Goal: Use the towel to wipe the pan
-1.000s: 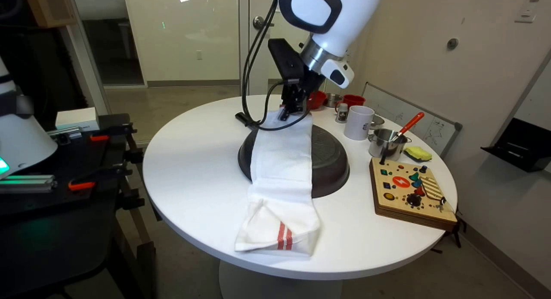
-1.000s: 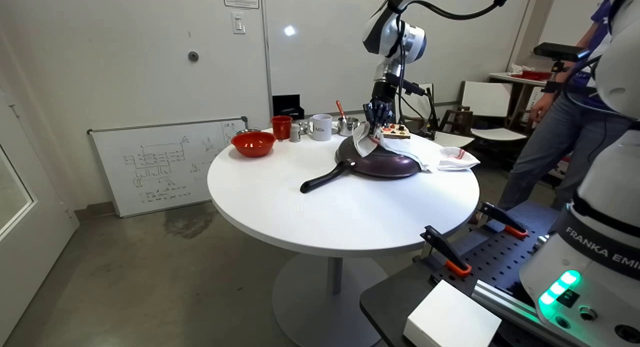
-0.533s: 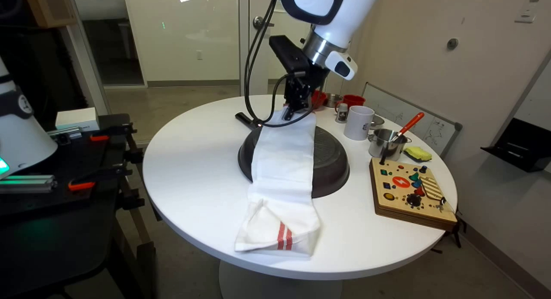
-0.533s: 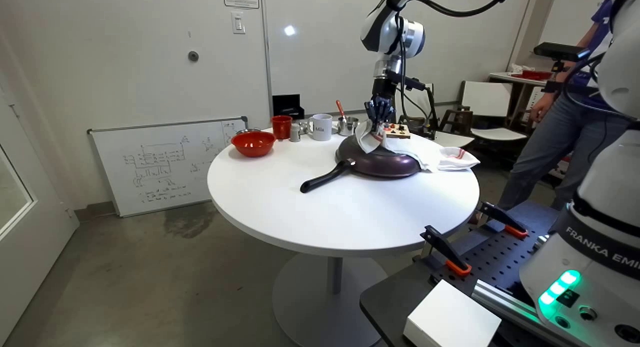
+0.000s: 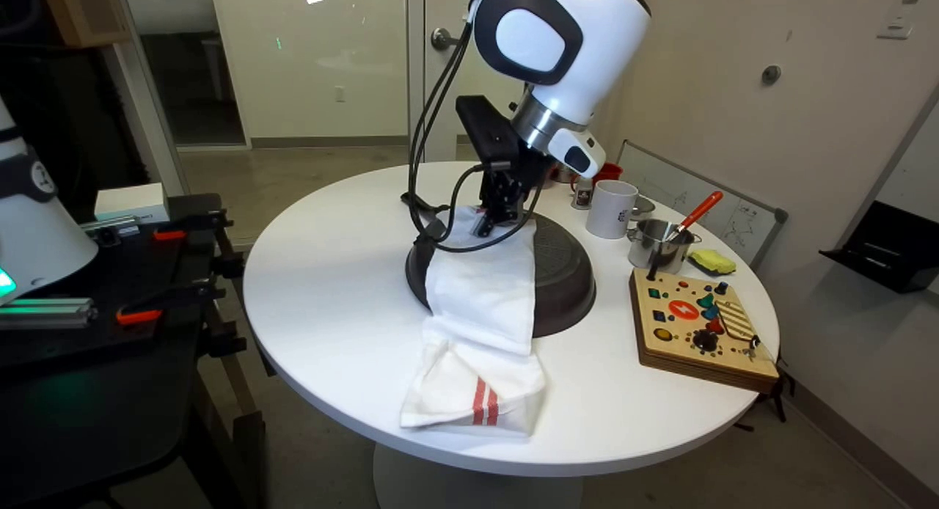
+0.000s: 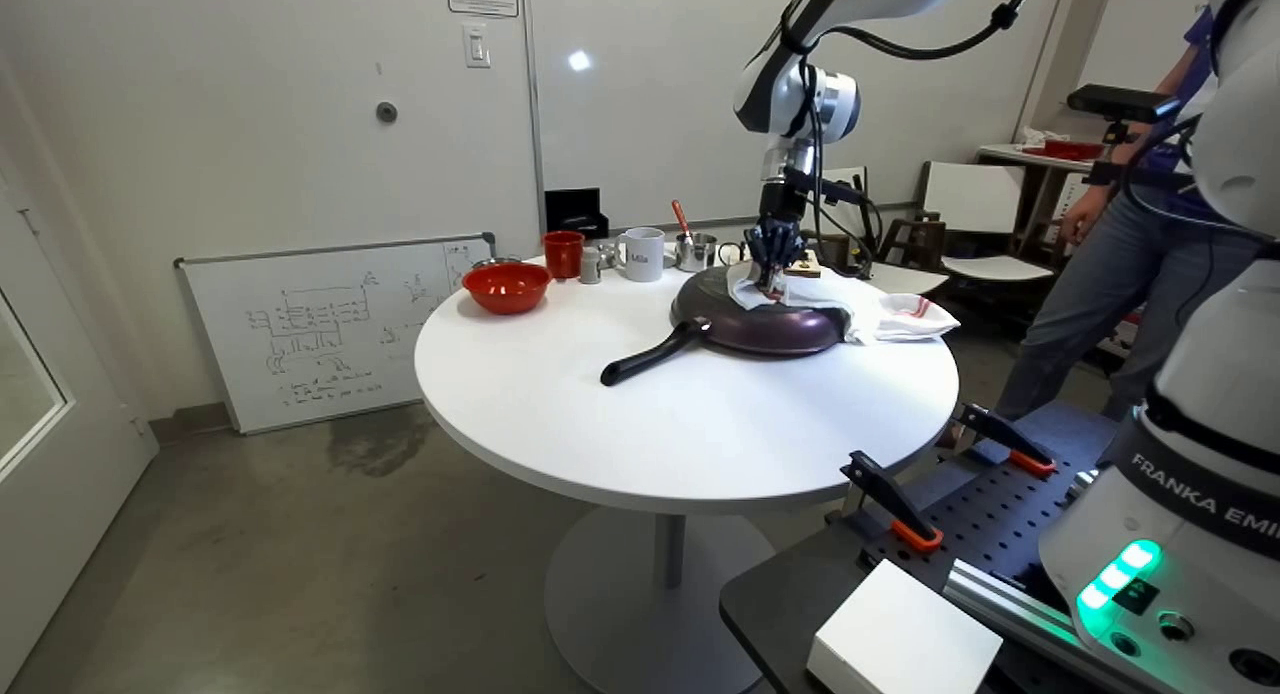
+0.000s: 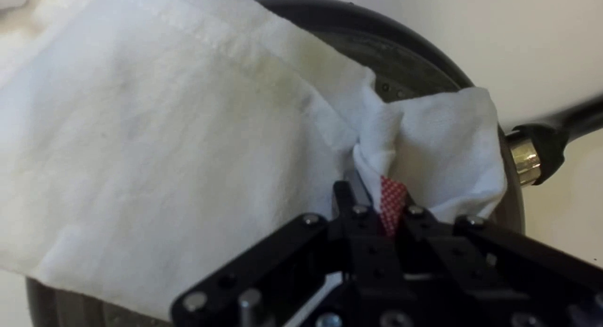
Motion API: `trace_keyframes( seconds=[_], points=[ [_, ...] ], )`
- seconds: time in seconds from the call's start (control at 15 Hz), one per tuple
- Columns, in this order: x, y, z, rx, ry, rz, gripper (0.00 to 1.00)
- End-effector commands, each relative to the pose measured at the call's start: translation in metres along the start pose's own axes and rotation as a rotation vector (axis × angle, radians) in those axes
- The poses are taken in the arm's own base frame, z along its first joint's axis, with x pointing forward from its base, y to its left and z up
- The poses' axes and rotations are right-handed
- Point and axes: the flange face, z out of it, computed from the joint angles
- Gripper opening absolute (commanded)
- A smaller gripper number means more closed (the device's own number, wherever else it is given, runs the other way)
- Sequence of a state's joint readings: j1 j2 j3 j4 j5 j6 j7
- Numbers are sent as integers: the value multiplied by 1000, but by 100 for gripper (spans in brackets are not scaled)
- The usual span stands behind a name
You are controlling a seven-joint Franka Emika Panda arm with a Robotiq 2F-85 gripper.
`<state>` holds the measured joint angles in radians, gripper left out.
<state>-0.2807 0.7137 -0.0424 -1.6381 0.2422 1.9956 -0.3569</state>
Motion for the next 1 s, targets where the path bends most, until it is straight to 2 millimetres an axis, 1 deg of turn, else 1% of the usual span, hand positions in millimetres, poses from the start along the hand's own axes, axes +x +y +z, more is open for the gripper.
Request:
trace_keyframes(
  seconds=[0.0,0.2,0.6,0.73,0.93],
  points=[
    [-3,15,5,-84,-1,50,5],
    [-3,26,-4,-144,13,86,5],
    [-6,47,-13,-268,30,142,4],
    [-6,49,-15,-302,35,155,4],
    [-3,44,-16,-297,45,156,4]
  ],
)
